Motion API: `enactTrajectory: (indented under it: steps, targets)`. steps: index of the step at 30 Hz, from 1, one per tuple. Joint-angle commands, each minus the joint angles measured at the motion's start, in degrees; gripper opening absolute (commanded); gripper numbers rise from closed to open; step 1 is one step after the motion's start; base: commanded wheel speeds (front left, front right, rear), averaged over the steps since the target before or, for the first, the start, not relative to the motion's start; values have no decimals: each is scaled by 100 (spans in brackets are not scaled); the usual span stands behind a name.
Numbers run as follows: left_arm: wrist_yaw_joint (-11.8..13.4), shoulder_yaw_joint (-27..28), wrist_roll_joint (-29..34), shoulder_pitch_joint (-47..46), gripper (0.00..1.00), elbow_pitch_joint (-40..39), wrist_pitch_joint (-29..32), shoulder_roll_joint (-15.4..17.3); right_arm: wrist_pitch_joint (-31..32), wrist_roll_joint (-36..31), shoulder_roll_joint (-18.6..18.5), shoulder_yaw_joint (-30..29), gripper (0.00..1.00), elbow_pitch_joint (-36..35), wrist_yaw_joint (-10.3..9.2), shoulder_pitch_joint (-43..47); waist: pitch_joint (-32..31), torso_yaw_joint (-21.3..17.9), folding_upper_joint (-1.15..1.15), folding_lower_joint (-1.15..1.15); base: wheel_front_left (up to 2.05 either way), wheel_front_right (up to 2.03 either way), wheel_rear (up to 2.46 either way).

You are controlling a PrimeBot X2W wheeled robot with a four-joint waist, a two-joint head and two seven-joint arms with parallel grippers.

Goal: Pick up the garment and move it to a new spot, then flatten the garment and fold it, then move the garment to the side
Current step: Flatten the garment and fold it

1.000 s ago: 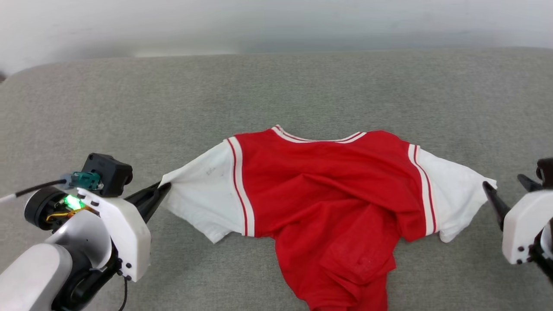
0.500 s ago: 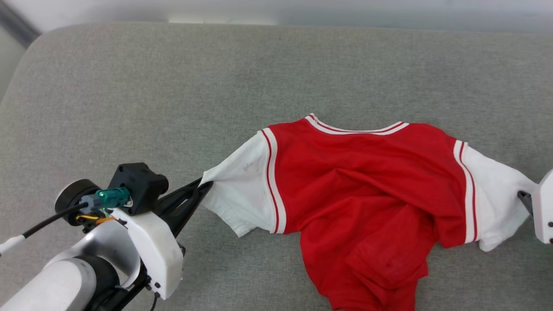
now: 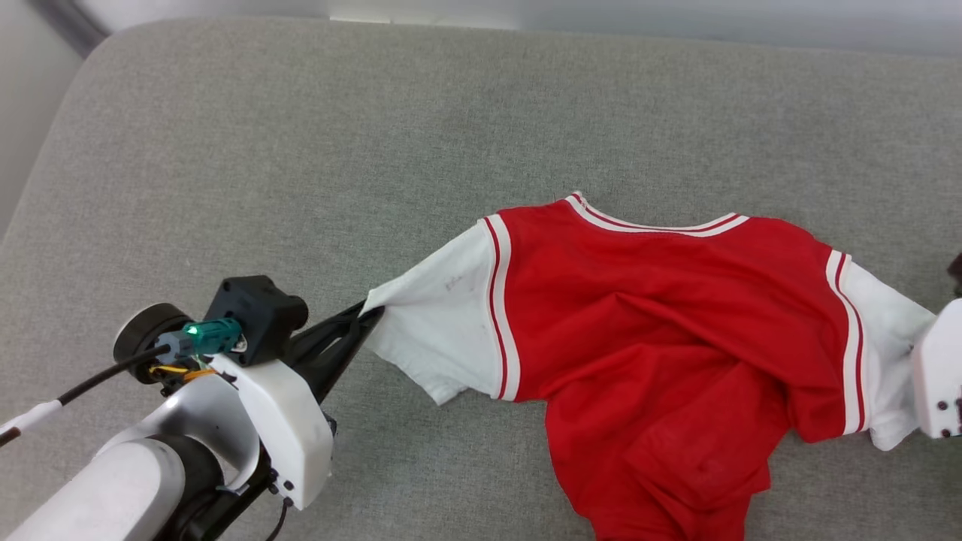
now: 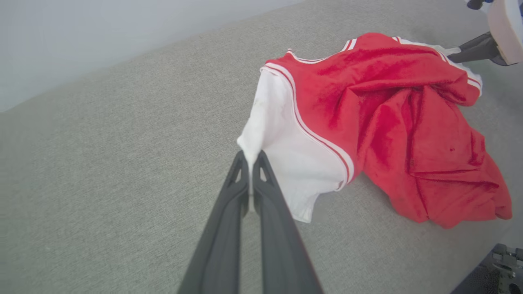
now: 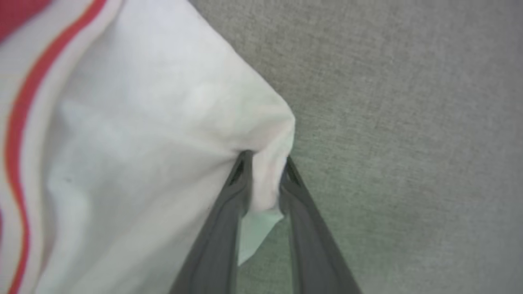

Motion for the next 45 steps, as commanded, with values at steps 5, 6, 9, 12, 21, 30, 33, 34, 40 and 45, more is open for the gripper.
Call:
enactTrajectory:
  steps: [5, 6, 9, 12, 21, 30, 33, 34, 40, 45]
  targets:
    - [171, 247, 9, 161, 0, 209, -276, 141, -659, 0, -10, 154, 0, 89, 41, -231, -574, -269, 0, 1, 0, 0, 0]
    - [214, 310, 15, 185, 0, 232, -337, 171, -741, -2, -40, 131, 0, 30, 40, -301, -659, -313, 0, 1, 0, 0, 0]
    - [330, 498, 44, 282, 0, 267, -505, 256, -945, -14, -112, 106, 0, -170, 40, -423, -896, -444, 0, 1, 0, 0, 0]
    - [455, 738, 35, 358, 0, 176, -666, 402, -1067, -19, -193, 53, 0, -470, 40, -597, -1087, -575, 0, 1, 0, 0, 0]
    - [807, 1652, 101, 231, 0, -280, -1192, 812, -1352, -83, -490, 131, 0, -1393, 40, -1198, -1464, -892, 0, 1, 0, 0, 0]
    - [957, 2474, 86, -105, 0, -532, -1453, 1191, -1648, -147, -288, -89, 0, -2102, 40, -1825, -1600, -1073, 0, 1, 0, 0, 0]
    - [967, 2709, 68, -253, 0, -591, -1539, 1293, -1771, -154, -237, -123, 0, -2281, 40, -2031, -1622, -1114, 0, 1, 0, 0, 0]
    - [977, 2777, 74, -286, 0, -605, -1573, 1318, -1815, -151, -218, -122, 0, -2330, 40, -2094, -1626, -1127, 0, 1, 0, 0, 0]
    - [974, 2999, 58, -451, 0, -594, -1648, 1439, -2067, -233, -184, -84, 0, -2445, 40, -2311, -1584, -1199, 0, 1, 0, 0, 0]
    - [897, 2988, 51, -510, 0, -467, -1653, 1491, -2193, -273, -150, 44, 0, -2394, 40, -2421, -1427, -1266, 0, 1, 0, 0, 0]
